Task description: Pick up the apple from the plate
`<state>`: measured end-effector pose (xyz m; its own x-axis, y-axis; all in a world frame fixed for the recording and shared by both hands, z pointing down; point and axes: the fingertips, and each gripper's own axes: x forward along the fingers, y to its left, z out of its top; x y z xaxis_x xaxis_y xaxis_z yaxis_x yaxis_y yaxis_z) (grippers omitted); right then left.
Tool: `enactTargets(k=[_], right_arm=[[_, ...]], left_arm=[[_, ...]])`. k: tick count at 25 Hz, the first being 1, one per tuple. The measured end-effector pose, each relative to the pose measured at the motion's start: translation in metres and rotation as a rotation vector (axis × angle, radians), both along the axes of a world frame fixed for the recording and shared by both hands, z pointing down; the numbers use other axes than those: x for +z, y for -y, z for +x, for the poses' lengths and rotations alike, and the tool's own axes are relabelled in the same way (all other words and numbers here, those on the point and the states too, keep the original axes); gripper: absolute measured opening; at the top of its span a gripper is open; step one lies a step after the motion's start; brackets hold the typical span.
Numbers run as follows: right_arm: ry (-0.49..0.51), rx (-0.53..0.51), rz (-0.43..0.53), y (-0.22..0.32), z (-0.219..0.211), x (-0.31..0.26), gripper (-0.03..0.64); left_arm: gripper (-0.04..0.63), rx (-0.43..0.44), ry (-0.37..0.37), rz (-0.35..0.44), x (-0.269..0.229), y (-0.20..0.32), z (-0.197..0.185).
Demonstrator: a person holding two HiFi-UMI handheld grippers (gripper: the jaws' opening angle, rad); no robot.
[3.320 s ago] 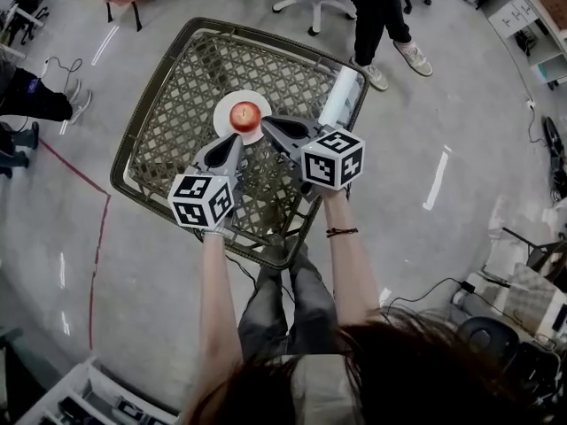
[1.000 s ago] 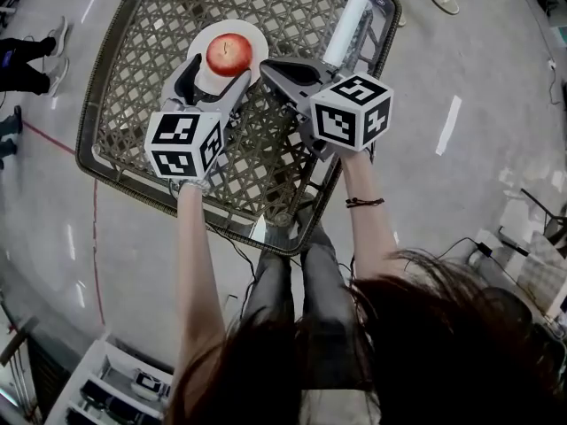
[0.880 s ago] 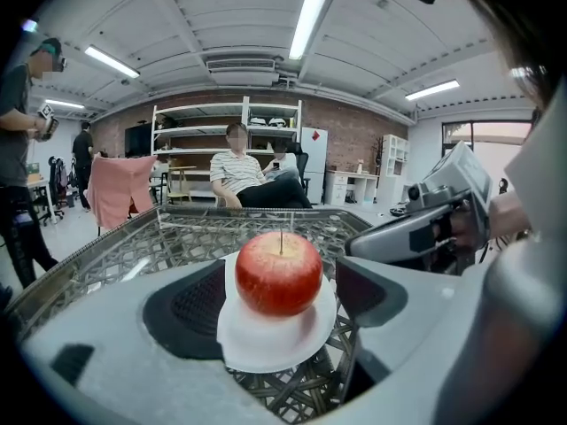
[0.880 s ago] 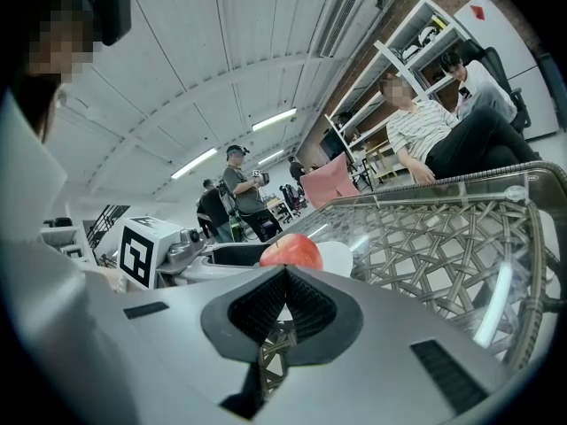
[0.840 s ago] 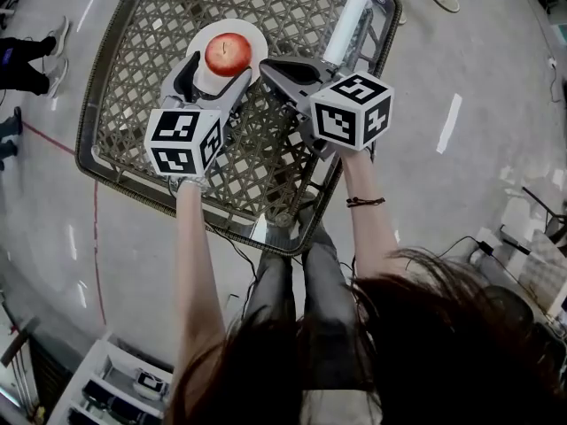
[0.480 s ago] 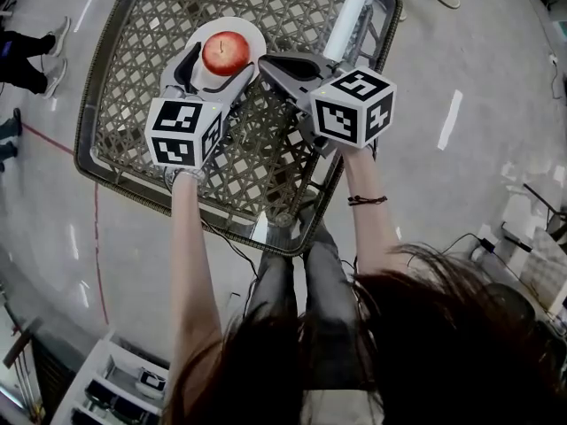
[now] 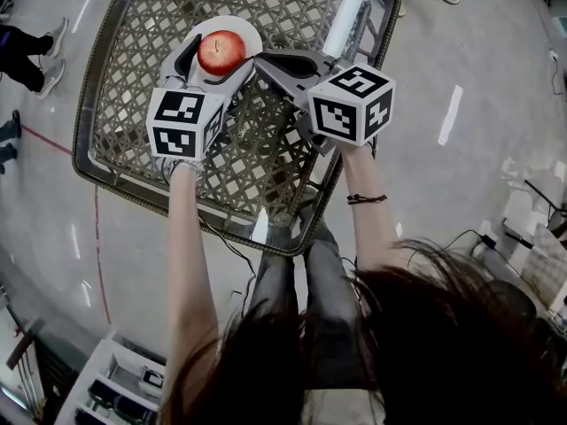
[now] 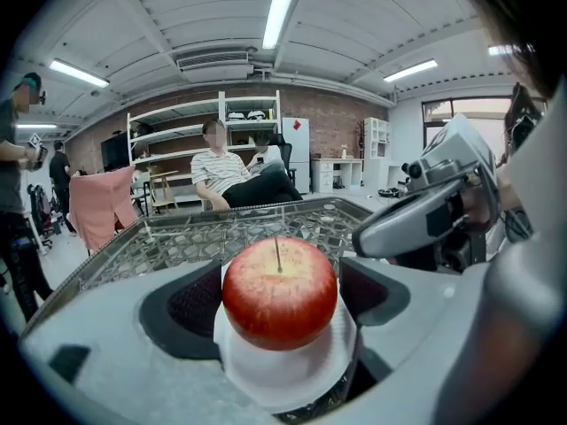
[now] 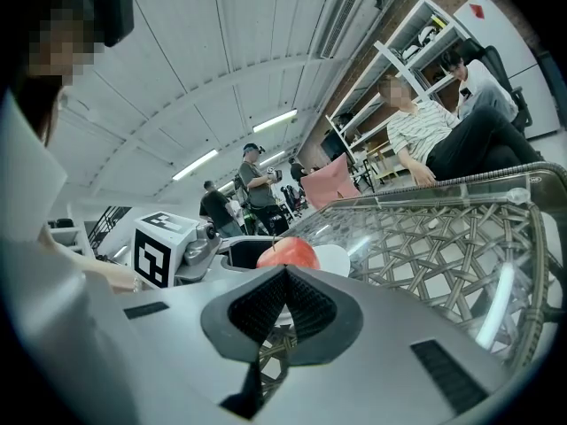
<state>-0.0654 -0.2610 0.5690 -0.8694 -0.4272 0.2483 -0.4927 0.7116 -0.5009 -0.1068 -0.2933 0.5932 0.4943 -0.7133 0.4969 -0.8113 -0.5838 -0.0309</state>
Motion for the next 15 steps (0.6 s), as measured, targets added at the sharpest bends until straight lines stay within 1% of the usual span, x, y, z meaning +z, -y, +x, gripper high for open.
enactTargets(k=[3, 9, 13, 15], right_arm=[[0.004, 0.001, -0.001, 0.0003, 0.0000, -0.0003, 0.009], [0.002, 0.002, -0.003, 0.0007, 0.0002, -0.0010, 0.009], [0.000, 0.002, -0.004, 0.0015, -0.0001, -0.0007, 0.009], [0.005, 0.004, -0.007, 0.0016, -0.0003, -0.0011, 0.009]], left_arm=[[0.408, -0.008, 0.003, -0.008, 0.0012, 0.0023, -0.0005], [0.405, 0.006, 0.049, -0.015, 0.0030, 0.0013, -0.0012], [0.405, -0.004, 0.039, -0.022, 0.0020, 0.0019, -0.0009], [0.405, -0.007, 0.046, -0.022, 0.0017, 0.0017, -0.0016]])
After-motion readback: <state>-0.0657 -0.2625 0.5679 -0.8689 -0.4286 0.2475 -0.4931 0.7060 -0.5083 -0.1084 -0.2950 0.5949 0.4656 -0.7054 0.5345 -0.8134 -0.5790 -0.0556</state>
